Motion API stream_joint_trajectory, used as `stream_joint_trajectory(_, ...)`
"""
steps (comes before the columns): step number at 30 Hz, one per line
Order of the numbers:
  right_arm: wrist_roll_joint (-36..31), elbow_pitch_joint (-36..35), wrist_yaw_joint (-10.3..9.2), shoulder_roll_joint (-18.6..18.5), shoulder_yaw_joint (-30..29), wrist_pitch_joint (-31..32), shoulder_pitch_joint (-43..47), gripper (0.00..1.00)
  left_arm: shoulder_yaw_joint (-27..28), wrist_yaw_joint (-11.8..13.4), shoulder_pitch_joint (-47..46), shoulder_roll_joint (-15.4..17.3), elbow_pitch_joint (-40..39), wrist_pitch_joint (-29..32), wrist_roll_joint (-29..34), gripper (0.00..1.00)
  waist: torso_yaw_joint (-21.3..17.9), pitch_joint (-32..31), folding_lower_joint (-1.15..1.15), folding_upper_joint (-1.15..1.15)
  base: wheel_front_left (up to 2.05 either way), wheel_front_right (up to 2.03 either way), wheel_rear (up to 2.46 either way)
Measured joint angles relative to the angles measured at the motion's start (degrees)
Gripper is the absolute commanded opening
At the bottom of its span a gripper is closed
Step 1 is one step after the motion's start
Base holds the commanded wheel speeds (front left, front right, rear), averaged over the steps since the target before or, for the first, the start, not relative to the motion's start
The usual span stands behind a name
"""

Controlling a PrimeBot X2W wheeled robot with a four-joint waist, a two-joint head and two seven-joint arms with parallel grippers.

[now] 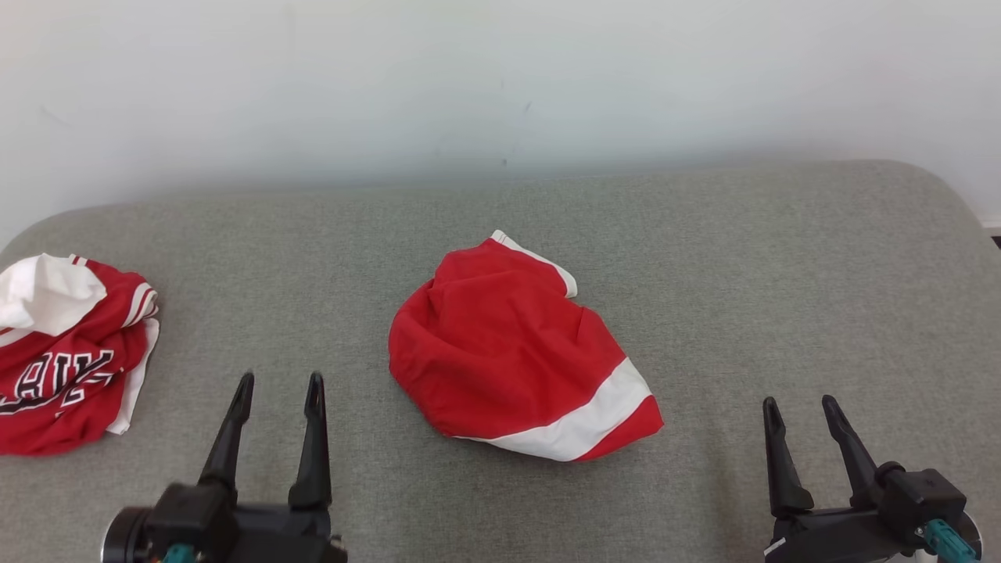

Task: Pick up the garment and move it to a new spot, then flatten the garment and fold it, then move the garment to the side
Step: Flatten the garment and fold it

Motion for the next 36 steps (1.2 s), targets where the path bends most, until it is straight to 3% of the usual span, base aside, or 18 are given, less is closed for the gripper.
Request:
stream_joint_trajectory(10,0.0,-0.1,0.00,-0.6,-0.4,0.0,0.3,1.00,6.8,-2.9,7.5,-4.2,-0.3,0.0,3.2,1.00,1.7,0.5,0.00,0.00,0.00,0.00,0.00)
stream_joint_trajectory(17,-0.4,1.0,0.00,-2.0,0.1,0.0,-0.3,1.00,7.9,-3.9,8.3,-6.4,-1.0,0.0,5.0,1.00,3.1,0.7,0.00,0.00,0.00,0.00,0.00)
stream_joint_trajectory(27,0.8,10.9,0.00,-8.1,6.4,4.0,-11.1,1.00,7.8,-5.5,6.4,-7.2,-0.5,0.0,6.2,1.00,6.2,1.8,0.00,0.00,0.00,0.00,0.00)
stream_joint_trajectory(36,4.1,24.4,0.00,-10.1,12.7,4.5,-17.4,1.00,5.2,-5.5,5.0,-7.3,0.6,0.0,4.9,1.00,10.6,3.2,0.00,0.00,0.00,0.00,0.00)
